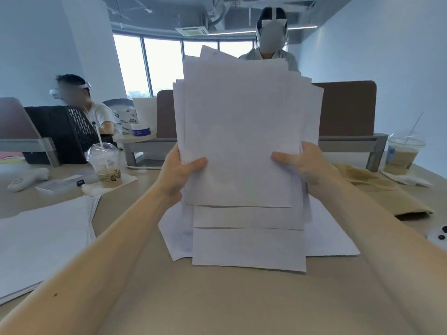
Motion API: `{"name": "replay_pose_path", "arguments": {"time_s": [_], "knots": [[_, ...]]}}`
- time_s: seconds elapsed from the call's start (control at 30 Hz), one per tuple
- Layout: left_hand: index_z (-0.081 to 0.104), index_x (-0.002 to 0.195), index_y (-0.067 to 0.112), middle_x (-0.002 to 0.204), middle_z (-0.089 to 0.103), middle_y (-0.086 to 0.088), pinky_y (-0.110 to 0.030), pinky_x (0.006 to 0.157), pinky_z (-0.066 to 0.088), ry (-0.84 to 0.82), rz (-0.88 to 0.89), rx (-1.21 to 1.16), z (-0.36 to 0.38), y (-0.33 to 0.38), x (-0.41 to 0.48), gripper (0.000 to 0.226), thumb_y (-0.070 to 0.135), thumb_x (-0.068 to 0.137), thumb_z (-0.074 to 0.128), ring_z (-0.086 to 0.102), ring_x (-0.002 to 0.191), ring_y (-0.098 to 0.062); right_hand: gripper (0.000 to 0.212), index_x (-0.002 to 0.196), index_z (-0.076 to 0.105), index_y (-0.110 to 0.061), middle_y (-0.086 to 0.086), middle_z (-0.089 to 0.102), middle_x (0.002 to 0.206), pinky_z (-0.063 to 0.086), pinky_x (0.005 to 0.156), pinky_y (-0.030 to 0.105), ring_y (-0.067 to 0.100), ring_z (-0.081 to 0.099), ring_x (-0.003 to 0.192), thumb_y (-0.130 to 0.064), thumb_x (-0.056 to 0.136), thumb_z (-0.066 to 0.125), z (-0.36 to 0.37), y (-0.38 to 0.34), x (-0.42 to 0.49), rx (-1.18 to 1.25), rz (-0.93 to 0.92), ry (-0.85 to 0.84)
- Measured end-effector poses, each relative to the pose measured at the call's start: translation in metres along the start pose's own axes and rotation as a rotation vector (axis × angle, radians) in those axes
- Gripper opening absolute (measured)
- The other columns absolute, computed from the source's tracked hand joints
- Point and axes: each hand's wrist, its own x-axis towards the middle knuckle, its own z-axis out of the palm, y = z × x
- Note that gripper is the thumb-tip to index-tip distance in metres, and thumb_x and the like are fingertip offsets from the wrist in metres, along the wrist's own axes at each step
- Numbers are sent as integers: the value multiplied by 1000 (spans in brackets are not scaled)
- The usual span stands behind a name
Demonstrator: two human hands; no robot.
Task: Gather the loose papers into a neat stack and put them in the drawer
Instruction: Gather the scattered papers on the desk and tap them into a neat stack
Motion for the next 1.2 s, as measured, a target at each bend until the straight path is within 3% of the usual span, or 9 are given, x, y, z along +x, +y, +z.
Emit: {"name": "replay_pose_path", "arguments": {"time_s": [0.2, 0.3, 0.4, 0.47, 0.57, 0.73, 0.9, 1.03, 1.2], "knots": [[59, 125, 11, 109, 72, -10, -45, 74, 60, 67, -89, -88, -34, 2, -20, 45, -7, 84, 65, 69, 99, -33, 51, 116, 56, -19, 0, 55, 114, 42, 80, 35, 22, 54, 103, -50, 79, 74, 0, 9, -11, -312, 120, 240], [57, 122, 12, 108, 70, -13, -44, 70, 57, 96, -248, -17, -52, -12, -30, 42, -11, 87, 58, 67, 97, -38, 52, 125, 56, -10, 7, 57, 116, 49, 91, 44, 29, 57, 108, -33, 83, 75, -4, 31, -23, -42, 420, 109], [57, 123, 10, 98, 72, -13, -41, 59, 59, 67, -428, 40, -60, -32, -45, 39, -11, 90, 53, 71, 80, -33, 21, 107, 66, -5, 14, 68, 97, 59, 66, 33, 26, 68, 75, -13, 87, 70, 5, 57, -32, 71, 531, -22], [56, 125, 12, 100, 72, -15, -46, 68, 58, 21, -502, 85, -64, -46, -52, 42, -12, 91, 51, 70, 87, -38, 15, 102, 67, -4, 14, 68, 94, 55, 47, 25, 23, 66, 69, -9, 88, 69, 14, 73, -33, -7, 546, -29], [53, 126, 19, 115, 67, -18, -52, 84, 53, -44, -550, 181, -64, -54, -55, 46, -12, 92, 48, 64, 102, -43, 10, 97, 67, -1, 14, 66, 92, 55, 44, 25, 26, 66, 74, -6, 88, 67, 18, 88, -27, -104, 539, 71], [54, 118, 18, 103, 66, -13, -43, 76, 53, -23, -662, 290, -65, -51, -49, 35, -7, 94, 48, 63, 91, -37, 15, 80, 66, 1, 13, 64, 86, 60, 62, 38, 31, 64, 80, -9, 86, 57, 11, 89, -14, -382, 322, 253], [53, 107, 19, 102, 64, -14, -49, 87, 51, -8, -672, 285, -72, -52, -44, 31, -8, 96, 43, 61, 93, -38, 27, 59, 41, -8, 2, 46, 50, 50, 53, 44, 22, 48, 49, -7, 86, 47, -1, 68, -6, -586, -123, 325], [53, 100, 21, 100, 63, -12, -40, 72, 52, -27, -671, 266, -72, -51, -47, 32, -8, 96, 41, 61, 90, -35, 20, 78, 62, -6, -1, 59, 70, 36, 61, 30, 19, 50, 67, -16, 92, 53, 7, 37, -1, -776, -554, 145], [55, 96, 19, 99, 64, -11, -39, 71, 52, -6, -636, 247, -68, -49, -50, 31, -8, 97, 39, 62, 88, -33, 15, 92, 76, -11, -8, 74, 79, 48, 67, 17, 7, 63, 68, -12, 87, 62, 43, 20, -27, -848, -676, -309]]}}
